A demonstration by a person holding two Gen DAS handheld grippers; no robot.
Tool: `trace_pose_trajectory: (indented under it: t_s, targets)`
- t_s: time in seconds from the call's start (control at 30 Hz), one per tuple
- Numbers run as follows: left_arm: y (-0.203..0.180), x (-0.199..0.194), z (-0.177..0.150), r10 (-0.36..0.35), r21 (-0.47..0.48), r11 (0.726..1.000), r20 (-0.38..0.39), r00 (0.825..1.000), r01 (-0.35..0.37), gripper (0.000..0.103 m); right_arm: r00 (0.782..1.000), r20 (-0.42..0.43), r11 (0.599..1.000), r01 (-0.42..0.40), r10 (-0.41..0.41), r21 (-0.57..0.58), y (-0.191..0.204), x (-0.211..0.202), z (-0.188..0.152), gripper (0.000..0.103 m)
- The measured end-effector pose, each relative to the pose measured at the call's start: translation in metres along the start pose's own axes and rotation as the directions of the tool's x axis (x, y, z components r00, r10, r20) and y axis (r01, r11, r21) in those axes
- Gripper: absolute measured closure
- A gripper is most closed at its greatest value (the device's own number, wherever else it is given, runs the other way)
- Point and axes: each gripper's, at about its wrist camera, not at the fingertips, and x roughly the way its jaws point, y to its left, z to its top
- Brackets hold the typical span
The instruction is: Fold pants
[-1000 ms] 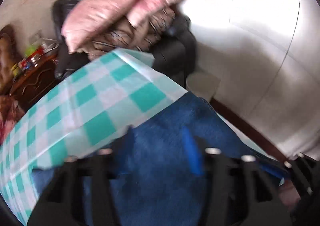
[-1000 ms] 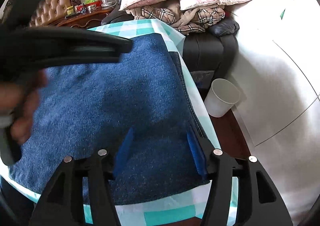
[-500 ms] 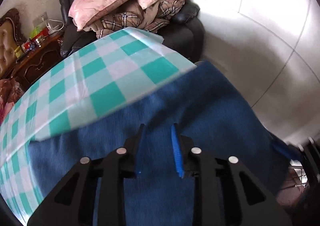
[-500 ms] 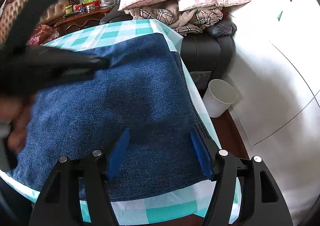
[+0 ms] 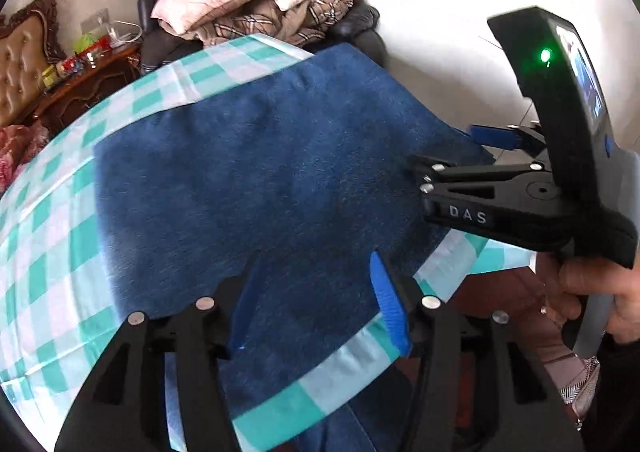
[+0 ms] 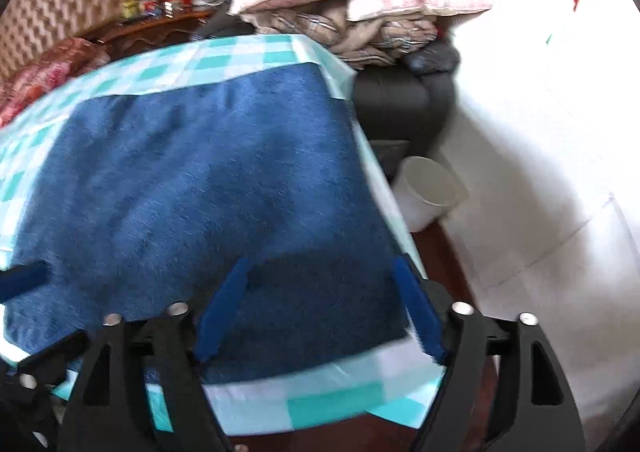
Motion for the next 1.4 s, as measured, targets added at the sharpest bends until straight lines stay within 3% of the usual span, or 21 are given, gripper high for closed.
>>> trace_pose_trajectory:
  t_s: [0.03,0.13,0.23,0.33,0.43,0.53,0.73,1.0,1.4]
  targets:
    - [0.002,-0.002,-0.001,0.0,-0.012,1.0,0.003,1.0,0.0,0.048,0.999,-0.01,0.999,0.048,-0.048,0.016,-0.003,-0.001,-0.002,0.018]
    - [0.007,-0.006,0.001,0.026,-0.03,0.999,0.013,1.0,-0.026,0.046,0.996,-0.036,0.995,0.085,-0.083,0.057,-0.017,-0.001,-0.01,0.017]
    - [0.01,-0.013,0.002,0.046,-0.049,0.998,0.04,0.998,-0.044,0.036,0.994,-0.01,0.993,0.106,-0.106,0.046,-0.018,-0.009,-0.01,0.018]
    - [0.011,-0.015,0.005,0.005,-0.06,0.998,0.039,0.999,-0.002,0.023,0.996,0.0,0.995,0.084,-0.084,0.051,-0.016,-0.015,-0.009,0.018]
    - [0.013,-0.018,0.007,0.061,-0.072,0.996,0.047,0.997,-0.058,0.009,0.998,0.002,0.996,0.064,-0.064,0.06,-0.014,-0.02,-0.009,0.018]
    - [0.019,-0.018,0.008,0.079,-0.103,0.992,0.047,0.996,-0.073,0.002,1.0,0.012,0.997,0.023,-0.024,0.067,-0.011,-0.023,-0.007,0.018]
    - [0.031,-0.022,0.008,0.133,-0.142,0.982,0.059,0.989,-0.124,0.002,0.999,0.04,0.999,-0.02,0.018,0.049,0.006,-0.016,0.007,0.018]
    - [0.038,-0.023,0.015,0.185,-0.163,0.971,0.067,0.98,-0.172,0.002,1.0,-0.023,0.998,0.011,-0.009,0.056,0.002,0.005,0.0,0.017]
    - [0.03,-0.032,0.012,0.175,-0.156,0.974,0.076,0.982,-0.162,0.002,1.0,-0.023,0.997,0.022,-0.021,0.07,-0.01,-0.022,-0.014,0.018]
